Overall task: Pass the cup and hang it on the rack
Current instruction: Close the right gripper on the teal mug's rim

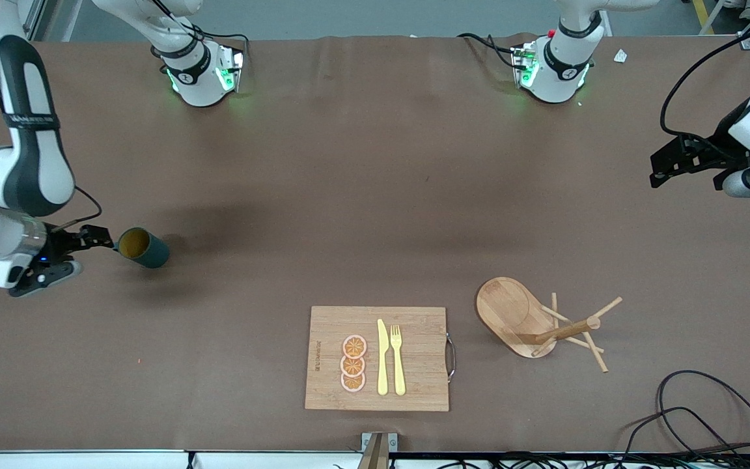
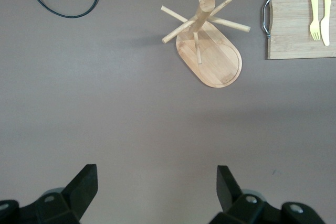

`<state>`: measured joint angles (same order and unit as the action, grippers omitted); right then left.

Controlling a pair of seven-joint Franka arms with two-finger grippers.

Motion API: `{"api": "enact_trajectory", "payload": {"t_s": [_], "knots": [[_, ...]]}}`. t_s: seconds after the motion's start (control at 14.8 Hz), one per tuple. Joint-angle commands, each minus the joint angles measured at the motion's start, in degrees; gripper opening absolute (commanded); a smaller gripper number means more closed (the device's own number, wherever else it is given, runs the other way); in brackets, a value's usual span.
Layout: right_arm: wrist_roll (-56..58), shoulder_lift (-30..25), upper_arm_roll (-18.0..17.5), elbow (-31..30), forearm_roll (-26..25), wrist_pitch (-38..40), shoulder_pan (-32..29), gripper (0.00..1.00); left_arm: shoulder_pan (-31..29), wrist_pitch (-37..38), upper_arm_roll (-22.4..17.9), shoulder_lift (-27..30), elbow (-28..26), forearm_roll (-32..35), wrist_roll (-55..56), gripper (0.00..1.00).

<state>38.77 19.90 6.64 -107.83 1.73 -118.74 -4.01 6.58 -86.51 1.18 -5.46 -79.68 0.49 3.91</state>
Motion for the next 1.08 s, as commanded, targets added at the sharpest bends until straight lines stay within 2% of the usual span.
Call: {"api": "enact_trajectory", "payload": {"t_s": [0.0,0.2,0.34,0.54,0.61,0.81,1.02], "knots": [[6.13,-1.45,-0.58,-7.11,0.99,-8.05,-1.0,1.0,0.19,-0.5,-0.13,0.45,-0.3,-0.58,-0.13,1.0],[8.43,-0.48,-0.67,-11.95,1.08,-16.15,-0.92,0.87,0.28,-0.5,-0.13,0.36,-0.3,-0.49,0.05,1.0],[9.4,0.57,-0.75,-12.22,1.25,-16.96,-0.74,0.67,0.28,-0.5,-0.13,0.36,-0.3,-0.49,0.05,1.0],[9.66,1.02,-0.84,-12.4,1.43,-18.01,-0.21,0.22,0.28,-0.5,-0.04,0.36,-0.3,-0.49,0.05,1.0],[9.31,0.93,-0.84,-12.4,1.43,-17.93,0.05,0.0,0.28,-0.5,-0.04,0.36,-0.3,-0.49,0.05,1.0],[8.88,0.49,-0.93,-11.96,1.43,-16.79,0.58,0.0,0.1,-0.5,-0.04,0.36,-0.3,-0.49,-0.04,1.0],[0.04,-3.27,-1.1,-9.69,1.52,-8.73,4.34,0.0,0.1,-0.5,-0.13,0.27,-0.3,-0.49,-0.13,1.0]]}}
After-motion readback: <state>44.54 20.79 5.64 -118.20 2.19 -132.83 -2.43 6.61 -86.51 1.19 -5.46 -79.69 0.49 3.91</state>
